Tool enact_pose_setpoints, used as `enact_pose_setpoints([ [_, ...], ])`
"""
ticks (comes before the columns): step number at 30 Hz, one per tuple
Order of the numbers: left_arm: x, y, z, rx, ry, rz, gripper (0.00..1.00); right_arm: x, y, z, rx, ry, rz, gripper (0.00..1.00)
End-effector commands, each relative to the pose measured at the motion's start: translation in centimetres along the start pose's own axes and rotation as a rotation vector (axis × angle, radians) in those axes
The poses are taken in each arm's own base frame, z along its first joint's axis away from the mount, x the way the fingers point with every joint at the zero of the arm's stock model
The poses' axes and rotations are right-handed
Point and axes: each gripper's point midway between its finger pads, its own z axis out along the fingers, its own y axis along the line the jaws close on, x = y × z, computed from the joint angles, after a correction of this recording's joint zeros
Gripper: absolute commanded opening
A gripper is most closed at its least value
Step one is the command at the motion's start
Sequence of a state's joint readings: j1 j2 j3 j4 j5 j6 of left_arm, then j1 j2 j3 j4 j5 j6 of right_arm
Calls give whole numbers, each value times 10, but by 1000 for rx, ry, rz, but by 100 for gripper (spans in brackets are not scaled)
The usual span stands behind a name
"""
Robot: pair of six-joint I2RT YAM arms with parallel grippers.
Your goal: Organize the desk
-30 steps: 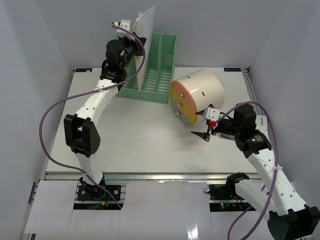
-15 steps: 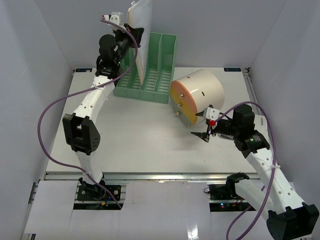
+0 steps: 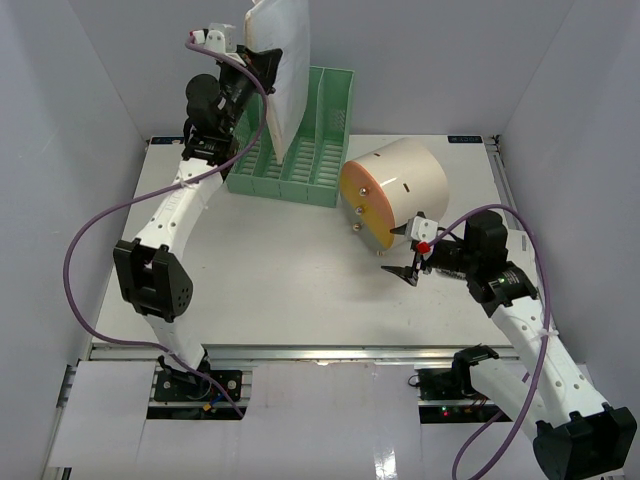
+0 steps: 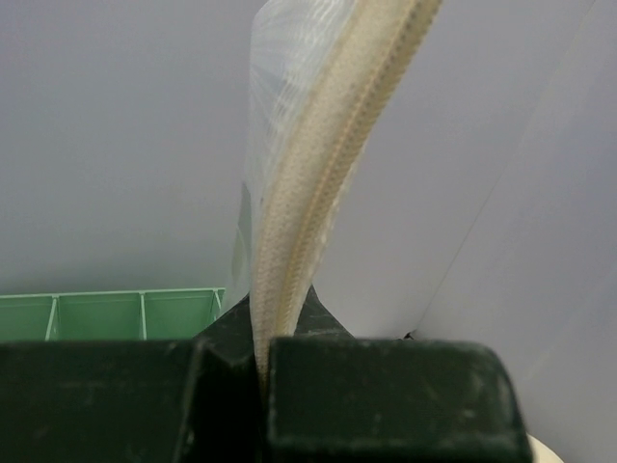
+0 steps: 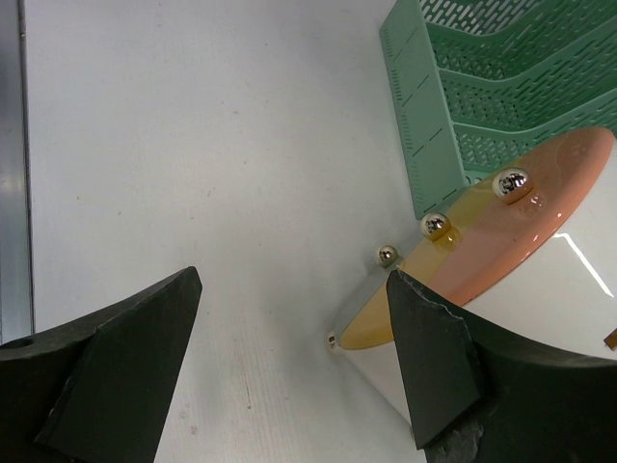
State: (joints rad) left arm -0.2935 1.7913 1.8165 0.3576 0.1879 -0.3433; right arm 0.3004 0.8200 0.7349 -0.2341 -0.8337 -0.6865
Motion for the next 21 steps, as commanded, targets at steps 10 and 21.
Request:
enact_pose_setpoints([
  [10,-78,-18,-17,7,-180,113,0,1,-3,1,9,-16,-6,84],
  [21,3,4,10,143,-29,29,0,6,-3,1,10,-9,-5,84],
])
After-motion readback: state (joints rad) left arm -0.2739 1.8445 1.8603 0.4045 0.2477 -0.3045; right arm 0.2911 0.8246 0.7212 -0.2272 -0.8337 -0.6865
